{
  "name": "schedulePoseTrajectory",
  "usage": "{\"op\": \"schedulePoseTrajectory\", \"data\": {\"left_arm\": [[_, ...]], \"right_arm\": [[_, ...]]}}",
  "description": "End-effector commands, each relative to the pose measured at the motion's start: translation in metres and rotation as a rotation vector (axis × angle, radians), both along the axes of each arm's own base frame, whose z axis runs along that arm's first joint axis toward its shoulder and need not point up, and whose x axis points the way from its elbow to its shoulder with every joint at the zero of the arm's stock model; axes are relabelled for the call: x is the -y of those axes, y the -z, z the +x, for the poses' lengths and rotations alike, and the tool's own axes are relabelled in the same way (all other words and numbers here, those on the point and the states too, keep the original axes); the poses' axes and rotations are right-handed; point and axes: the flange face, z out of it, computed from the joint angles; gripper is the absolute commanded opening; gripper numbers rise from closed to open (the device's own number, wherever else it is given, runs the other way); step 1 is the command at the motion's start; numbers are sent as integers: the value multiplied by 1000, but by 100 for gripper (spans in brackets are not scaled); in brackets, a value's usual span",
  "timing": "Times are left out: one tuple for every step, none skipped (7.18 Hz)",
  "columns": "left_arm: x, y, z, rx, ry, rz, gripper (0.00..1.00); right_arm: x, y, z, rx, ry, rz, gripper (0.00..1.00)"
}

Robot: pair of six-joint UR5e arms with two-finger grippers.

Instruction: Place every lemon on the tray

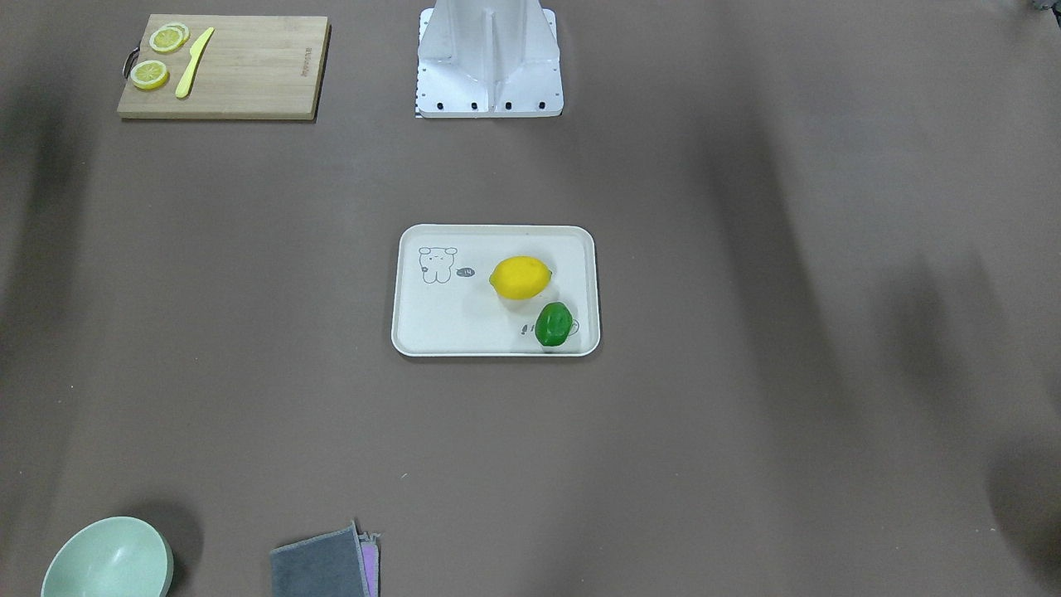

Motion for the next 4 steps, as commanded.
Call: {"op": "schedulePoseTrajectory", "data": {"left_arm": [[1, 2, 0, 1, 0, 6, 98], [1, 2, 0, 1, 0, 4, 98], [1, 2, 0, 1, 0, 4, 98], [1, 2, 0, 1, 1, 3, 98]], "right_arm": [[-1, 0, 1, 1, -2, 1, 99], [-2, -1, 3, 3, 3, 5, 99], [-2, -1, 3, 4, 3, 7, 99], [-3, -2, 4, 5, 4, 8, 99]]}}
